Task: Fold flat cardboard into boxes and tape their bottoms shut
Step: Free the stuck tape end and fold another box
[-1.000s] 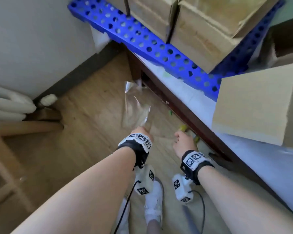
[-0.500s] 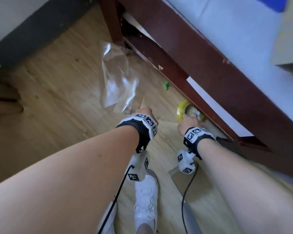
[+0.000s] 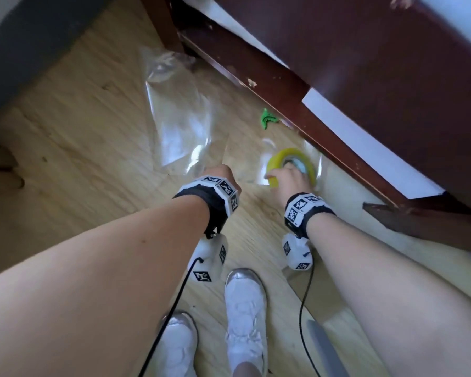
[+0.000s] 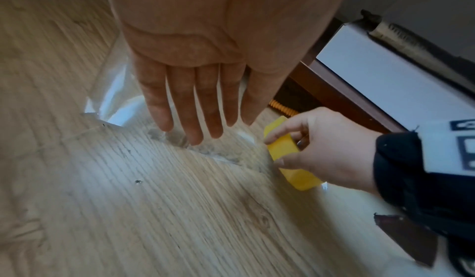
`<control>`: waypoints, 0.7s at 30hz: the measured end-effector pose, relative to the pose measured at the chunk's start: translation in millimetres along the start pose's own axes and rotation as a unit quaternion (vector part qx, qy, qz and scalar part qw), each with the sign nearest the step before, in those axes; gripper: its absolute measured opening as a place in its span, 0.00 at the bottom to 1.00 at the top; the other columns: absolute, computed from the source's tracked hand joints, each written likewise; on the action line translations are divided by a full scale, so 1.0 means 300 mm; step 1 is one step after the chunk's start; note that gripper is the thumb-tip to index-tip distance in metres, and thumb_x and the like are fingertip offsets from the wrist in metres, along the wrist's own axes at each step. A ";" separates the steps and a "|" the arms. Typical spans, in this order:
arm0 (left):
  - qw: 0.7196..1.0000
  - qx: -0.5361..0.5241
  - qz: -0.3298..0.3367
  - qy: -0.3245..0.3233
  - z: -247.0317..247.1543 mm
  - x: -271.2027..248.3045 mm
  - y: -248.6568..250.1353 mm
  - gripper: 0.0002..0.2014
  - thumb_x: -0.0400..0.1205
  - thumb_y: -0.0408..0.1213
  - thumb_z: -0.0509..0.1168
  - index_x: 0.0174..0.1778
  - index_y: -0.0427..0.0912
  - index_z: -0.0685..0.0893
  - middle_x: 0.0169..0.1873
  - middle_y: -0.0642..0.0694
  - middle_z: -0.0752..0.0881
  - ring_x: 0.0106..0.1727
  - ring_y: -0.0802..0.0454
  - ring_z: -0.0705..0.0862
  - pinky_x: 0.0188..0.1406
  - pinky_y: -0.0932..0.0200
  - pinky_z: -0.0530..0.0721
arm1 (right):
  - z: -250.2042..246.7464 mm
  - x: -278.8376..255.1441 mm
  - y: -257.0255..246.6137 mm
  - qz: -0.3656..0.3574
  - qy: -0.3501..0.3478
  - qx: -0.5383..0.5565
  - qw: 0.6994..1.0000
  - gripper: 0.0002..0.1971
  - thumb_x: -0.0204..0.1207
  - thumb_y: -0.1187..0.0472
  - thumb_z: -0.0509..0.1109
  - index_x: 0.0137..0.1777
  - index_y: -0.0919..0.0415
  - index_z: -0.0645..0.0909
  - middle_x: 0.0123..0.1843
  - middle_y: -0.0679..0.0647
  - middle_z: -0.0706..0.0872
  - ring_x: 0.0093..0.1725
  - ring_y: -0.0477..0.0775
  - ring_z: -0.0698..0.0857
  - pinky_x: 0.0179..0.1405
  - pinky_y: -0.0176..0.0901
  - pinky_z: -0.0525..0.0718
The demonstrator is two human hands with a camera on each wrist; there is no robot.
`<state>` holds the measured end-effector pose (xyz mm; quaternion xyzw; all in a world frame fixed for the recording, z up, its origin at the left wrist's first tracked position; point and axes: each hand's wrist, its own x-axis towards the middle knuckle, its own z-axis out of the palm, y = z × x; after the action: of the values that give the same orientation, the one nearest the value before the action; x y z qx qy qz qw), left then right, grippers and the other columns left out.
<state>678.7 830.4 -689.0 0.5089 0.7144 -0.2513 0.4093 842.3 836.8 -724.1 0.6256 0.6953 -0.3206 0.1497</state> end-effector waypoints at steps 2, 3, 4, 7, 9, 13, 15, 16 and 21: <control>1.000 -0.017 -0.022 -0.004 -0.020 -0.038 0.020 0.12 0.82 0.37 0.66 0.33 0.41 0.75 0.31 0.47 0.74 0.31 0.50 0.76 0.32 0.62 0.75 | -0.024 -0.045 -0.053 -0.011 0.004 0.060 0.998 0.21 0.77 0.70 0.66 0.61 0.44 0.86 0.66 0.58 0.78 0.60 0.64 0.82 0.60 0.52 0.82; 0.999 -0.030 -0.031 -0.007 -0.030 -0.064 0.027 0.13 0.82 0.38 0.67 0.32 0.40 0.75 0.31 0.46 0.75 0.30 0.50 0.76 0.31 0.61 0.75 | -0.041 -0.070 -0.078 -0.016 0.007 0.079 0.997 0.20 0.76 0.70 0.67 0.59 0.44 0.86 0.66 0.58 0.77 0.60 0.63 0.81 0.58 0.51 0.83; 0.999 -0.024 -0.032 -0.010 -0.041 -0.088 0.030 0.15 0.82 0.39 0.67 0.31 0.40 0.73 0.32 0.45 0.76 0.29 0.51 0.75 0.30 0.61 0.74 | -0.061 -0.093 -0.101 -0.019 0.006 0.092 0.996 0.20 0.76 0.70 0.67 0.57 0.43 0.86 0.65 0.57 0.77 0.59 0.63 0.81 0.56 0.49 0.83; 0.999 -0.035 -0.035 -0.005 -0.082 -0.186 0.032 0.17 0.81 0.39 0.67 0.31 0.43 0.69 0.33 0.46 0.76 0.29 0.50 0.73 0.27 0.61 0.71 | -0.151 -0.174 -0.161 -0.034 -0.015 0.099 0.994 0.20 0.74 0.70 0.67 0.54 0.42 0.84 0.60 0.55 0.76 0.57 0.61 0.80 0.52 0.47 0.81; 0.998 -0.058 -0.031 0.000 -0.123 -0.258 0.029 0.19 0.82 0.39 0.66 0.29 0.47 0.66 0.39 0.46 0.76 0.37 0.46 0.74 0.36 0.58 0.73 | -0.231 -0.235 -0.200 -0.046 -0.023 0.090 0.995 0.17 0.73 0.68 0.70 0.52 0.43 0.81 0.58 0.54 0.75 0.55 0.60 0.79 0.51 0.48 0.80; 0.998 -0.057 -0.038 -0.013 -0.262 -0.454 0.017 0.10 0.77 0.37 0.65 0.32 0.44 0.72 0.35 0.46 0.79 0.30 0.50 0.75 0.33 0.59 0.74 | -0.412 -0.384 -0.290 -0.054 -0.001 0.076 0.996 0.15 0.72 0.70 0.67 0.46 0.47 0.74 0.55 0.51 0.74 0.47 0.59 0.76 0.42 0.45 0.75; 0.995 -0.089 -0.035 0.011 -0.340 -0.563 0.021 0.08 0.78 0.35 0.66 0.35 0.44 0.74 0.29 0.47 0.73 0.30 0.51 0.73 0.31 0.59 0.72 | -0.509 -0.462 -0.343 -0.063 0.013 0.086 0.994 0.15 0.70 0.73 0.63 0.45 0.49 0.70 0.50 0.50 0.73 0.43 0.59 0.76 0.35 0.45 0.71; 0.993 -0.106 -0.038 0.024 -0.381 -0.619 0.026 0.08 0.80 0.35 0.66 0.37 0.44 0.74 0.29 0.48 0.71 0.31 0.51 0.73 0.31 0.59 0.72 | -0.559 -0.501 -0.373 -0.072 0.017 0.095 0.993 0.15 0.70 0.72 0.62 0.45 0.49 0.69 0.47 0.49 0.72 0.41 0.59 0.76 0.33 0.46 0.70; 0.961 -0.256 -0.079 0.063 -0.618 -0.930 0.012 0.15 0.79 0.34 0.65 0.60 0.38 0.73 0.37 0.44 0.77 0.43 0.44 0.80 0.46 0.50 0.80 | -0.847 -0.697 -0.552 -0.142 0.033 0.123 0.982 0.09 0.72 0.62 0.64 0.44 0.51 0.66 0.42 0.51 0.72 0.39 0.61 0.75 0.34 0.50 0.72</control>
<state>662.2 830.1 -354.6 0.3442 0.8168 -0.0590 0.4592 767.5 833.9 -363.4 0.5441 0.7372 -0.4006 0.0015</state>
